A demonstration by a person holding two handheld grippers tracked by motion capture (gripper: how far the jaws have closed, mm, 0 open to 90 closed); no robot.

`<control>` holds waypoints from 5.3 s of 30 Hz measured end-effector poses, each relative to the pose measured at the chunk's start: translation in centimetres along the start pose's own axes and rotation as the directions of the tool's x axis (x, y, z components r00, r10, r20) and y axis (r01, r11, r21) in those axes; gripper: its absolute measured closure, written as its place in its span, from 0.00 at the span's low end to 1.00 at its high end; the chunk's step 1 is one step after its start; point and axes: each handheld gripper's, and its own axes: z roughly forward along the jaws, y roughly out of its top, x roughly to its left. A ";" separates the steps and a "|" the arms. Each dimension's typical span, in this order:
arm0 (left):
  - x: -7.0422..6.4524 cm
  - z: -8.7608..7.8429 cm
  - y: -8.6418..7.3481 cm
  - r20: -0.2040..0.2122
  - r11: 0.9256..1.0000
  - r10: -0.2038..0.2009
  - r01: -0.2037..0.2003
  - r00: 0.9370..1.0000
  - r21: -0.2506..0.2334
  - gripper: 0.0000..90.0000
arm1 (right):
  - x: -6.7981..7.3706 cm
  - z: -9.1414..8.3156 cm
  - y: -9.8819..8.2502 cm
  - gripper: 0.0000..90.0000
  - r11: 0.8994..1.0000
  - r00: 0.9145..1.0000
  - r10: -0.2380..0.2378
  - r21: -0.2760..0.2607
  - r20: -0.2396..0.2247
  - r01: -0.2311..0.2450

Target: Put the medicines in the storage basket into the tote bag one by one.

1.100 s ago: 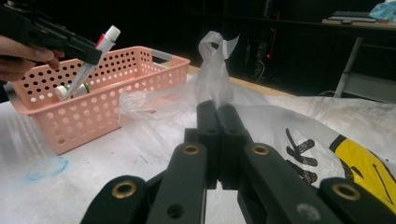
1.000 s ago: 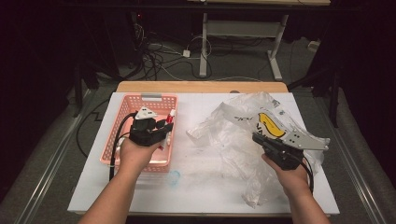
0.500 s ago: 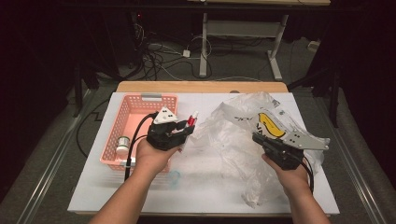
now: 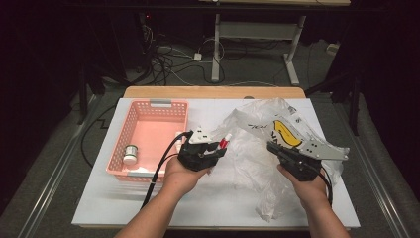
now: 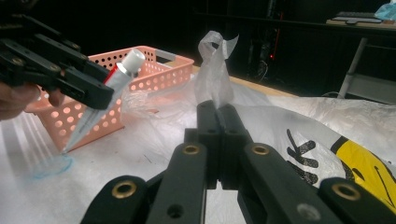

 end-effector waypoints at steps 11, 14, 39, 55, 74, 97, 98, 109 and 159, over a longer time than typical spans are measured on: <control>-1.0 2.4 -0.3 0.029 1.000 0.010 -0.010 1.000 0.021 0.74 | 0.0 -0.2 0.1 1.00 1.000 1.000 -0.009 -0.007 0.000 0.009; -1.2 3.0 -0.3 0.037 1.000 0.006 -0.007 0.999 0.019 0.74 | 0.0 -0.2 0.2 1.00 1.000 1.000 -0.007 -0.007 0.000 0.007; -2.5 5.8 0.7 0.035 1.000 -0.013 0.012 0.999 0.021 0.74 | 1.8 -0.2 1.0 1.00 0.999 0.999 -0.034 -0.028 -0.040 0.033; -3.5 11.3 1.2 0.011 0.997 0.010 -0.011 1.000 0.073 0.74 | 1.5 -0.4 1.4 1.00 0.998 0.999 -0.010 -0.061 -0.053 0.007; -3.3 15.5 1.6 -0.026 0.998 -0.002 0.003 1.000 0.064 0.73 | 0.8 -0.7 1.4 1.00 0.997 0.999 0.013 -0.072 -0.044 -0.016; -3.9 11.8 -0.3 0.121 0.999 0.033 -0.035 0.992 0.019 0.40 | 0.6 -0.8 1.0 1.00 0.999 0.999 0.007 -0.054 -0.036 -0.009; -3.9 11.3 -0.6 0.124 0.999 0.038 -0.040 0.992 0.013 0.40 | 0.6 -0.8 1.0 1.00 0.999 0.999 0.007 -0.054 -0.036 -0.009; -4.2 7.0 -3.3 0.151 0.999 0.046 -0.049 0.988 0.021 0.17 | 0.7 -1.0 1.1 1.00 0.998 0.999 0.005 -0.057 -0.035 -0.007; 1.9 -7.0 -7.6 -0.041 0.995 -0.075 0.072 0.996 -0.071 0.00 | 0.1 -1.4 0.8 1.00 0.999 1.000 0.017 -0.043 -0.002 -0.017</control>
